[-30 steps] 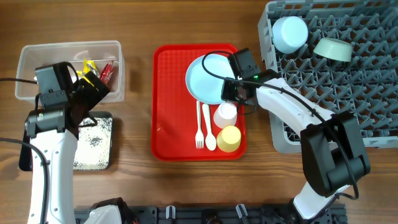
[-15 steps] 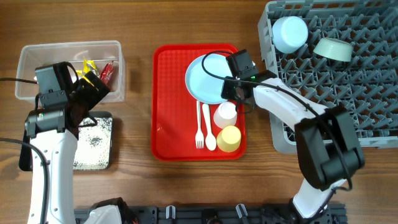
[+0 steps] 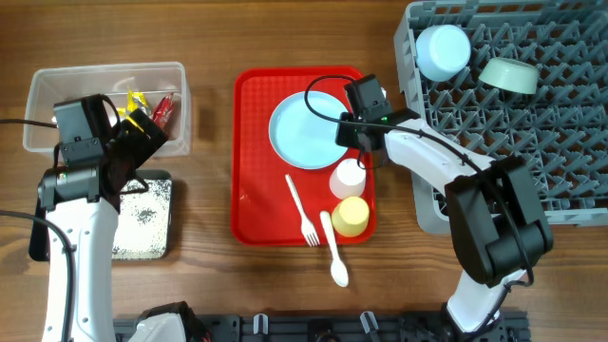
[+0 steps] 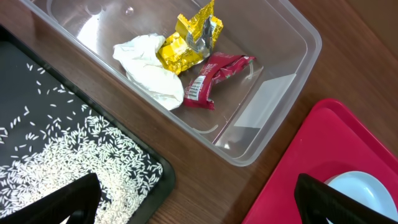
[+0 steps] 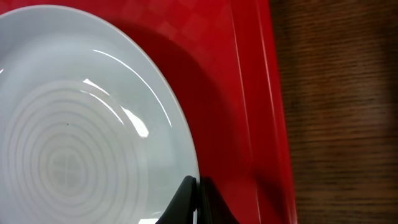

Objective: Sort waste into correct bins and load items into the dishwasher rack
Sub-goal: 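Grasp the light-blue plate edge with the right gripper and lift, then carry the light-blue plate into the dish rack's right side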

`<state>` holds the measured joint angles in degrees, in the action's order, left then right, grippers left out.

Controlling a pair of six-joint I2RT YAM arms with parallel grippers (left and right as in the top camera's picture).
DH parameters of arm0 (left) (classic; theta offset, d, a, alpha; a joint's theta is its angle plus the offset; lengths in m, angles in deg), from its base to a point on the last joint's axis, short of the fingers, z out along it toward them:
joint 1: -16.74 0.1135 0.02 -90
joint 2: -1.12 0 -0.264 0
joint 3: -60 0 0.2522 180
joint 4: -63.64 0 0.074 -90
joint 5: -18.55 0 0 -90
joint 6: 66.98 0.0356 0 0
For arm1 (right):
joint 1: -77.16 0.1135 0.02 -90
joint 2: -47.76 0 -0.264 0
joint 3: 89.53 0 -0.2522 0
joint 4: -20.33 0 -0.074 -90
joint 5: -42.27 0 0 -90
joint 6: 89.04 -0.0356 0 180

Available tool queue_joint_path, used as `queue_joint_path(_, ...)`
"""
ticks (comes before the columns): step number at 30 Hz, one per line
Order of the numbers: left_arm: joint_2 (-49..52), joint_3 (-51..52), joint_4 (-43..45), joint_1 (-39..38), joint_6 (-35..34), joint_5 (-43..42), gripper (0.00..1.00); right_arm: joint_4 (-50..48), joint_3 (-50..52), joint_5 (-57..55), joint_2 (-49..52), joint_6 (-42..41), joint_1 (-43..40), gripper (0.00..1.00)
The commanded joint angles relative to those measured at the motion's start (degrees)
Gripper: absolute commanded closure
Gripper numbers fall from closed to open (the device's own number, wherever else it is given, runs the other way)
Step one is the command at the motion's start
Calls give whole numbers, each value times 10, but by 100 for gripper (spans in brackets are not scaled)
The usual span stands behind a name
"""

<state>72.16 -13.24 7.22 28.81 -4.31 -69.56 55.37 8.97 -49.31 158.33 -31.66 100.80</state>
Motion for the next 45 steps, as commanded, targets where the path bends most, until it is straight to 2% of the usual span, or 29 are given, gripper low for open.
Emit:
queue_joint_path(1, 2, -9, 1, 3, 1, 8, 0, -3, -22, -21, -14, 27, -10, 96)
queue_joint_path(10, 2, -9, 1, 3, 1, 8, 0, -5, -56, -31, -43, 50, -16, 96)
queue_joint_path(19, 2, -9, 1, 3, 1, 8, 0, 83, -169, -102, -127, 128, -47, 96)
queue_joint_path(22, 2, -9, 1, 3, 1, 8, 0, 124, -201, -190, -171, 174, -57, 96)
queue_joint_path(28, 2, -9, 1, 3, 1, 8, 0, 166, -207, -506, -249, 225, -68, 96)
queue_joint_path(33, 2, -9, 1, 3, 1, 8, 0, 170, -207, -615, -256, 298, -113, 96)
queue_joint_path(39, 2, -9, 1, 3, 1, 8, 0, 150, -206, -596, -255, 322, -229, 96)
queue_joint_path(42, 2, -9, 1, 3, 1, 8, 0, 113, -206, -525, -253, 392, -287, 96)
queue_joint_path(45, 2, -9, 1, 3, 1, 8, 0, 65, -206, -467, -241, 427, -344, 96)
